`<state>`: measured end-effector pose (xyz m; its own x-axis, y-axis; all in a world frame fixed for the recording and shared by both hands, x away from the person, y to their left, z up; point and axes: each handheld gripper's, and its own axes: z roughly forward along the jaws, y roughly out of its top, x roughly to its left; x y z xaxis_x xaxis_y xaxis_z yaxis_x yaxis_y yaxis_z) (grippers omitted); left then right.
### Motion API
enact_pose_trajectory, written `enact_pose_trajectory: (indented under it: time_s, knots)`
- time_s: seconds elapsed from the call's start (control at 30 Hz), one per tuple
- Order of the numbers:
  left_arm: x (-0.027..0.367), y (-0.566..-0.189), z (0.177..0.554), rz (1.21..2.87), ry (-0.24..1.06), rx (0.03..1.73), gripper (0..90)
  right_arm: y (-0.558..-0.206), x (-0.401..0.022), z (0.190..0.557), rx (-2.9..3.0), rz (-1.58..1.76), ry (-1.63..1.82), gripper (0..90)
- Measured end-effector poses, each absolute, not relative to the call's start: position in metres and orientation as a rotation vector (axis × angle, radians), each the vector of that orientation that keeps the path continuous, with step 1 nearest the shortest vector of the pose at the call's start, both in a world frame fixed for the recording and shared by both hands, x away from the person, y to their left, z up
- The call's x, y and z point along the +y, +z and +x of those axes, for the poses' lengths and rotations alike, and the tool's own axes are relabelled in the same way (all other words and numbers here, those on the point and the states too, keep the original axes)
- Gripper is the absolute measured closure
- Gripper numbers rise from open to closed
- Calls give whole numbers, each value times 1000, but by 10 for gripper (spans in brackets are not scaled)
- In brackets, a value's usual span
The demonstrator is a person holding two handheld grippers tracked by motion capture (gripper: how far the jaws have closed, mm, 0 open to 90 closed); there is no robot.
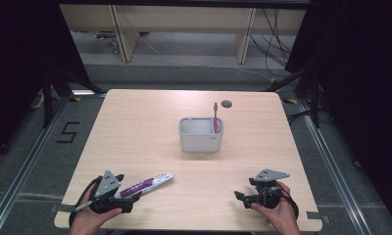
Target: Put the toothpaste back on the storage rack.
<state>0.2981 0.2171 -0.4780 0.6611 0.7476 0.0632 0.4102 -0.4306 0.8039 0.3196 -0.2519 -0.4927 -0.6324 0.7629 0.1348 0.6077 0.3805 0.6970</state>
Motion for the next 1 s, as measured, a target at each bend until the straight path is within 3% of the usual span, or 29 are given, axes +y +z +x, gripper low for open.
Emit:
enact_pose_trajectory:
  time_s: [0.27,0.6,1.0]
  knots:
    - [200,-470,309,2256,505,801,260,-493,-251,319,2448,1213,1086,242]
    - [194,-476,328,2326,402,881,358,-492,-249,319,2449,1212,1083,248]
    - [182,-475,348,2530,302,837,471,-495,-248,322,2460,1129,1083,251]
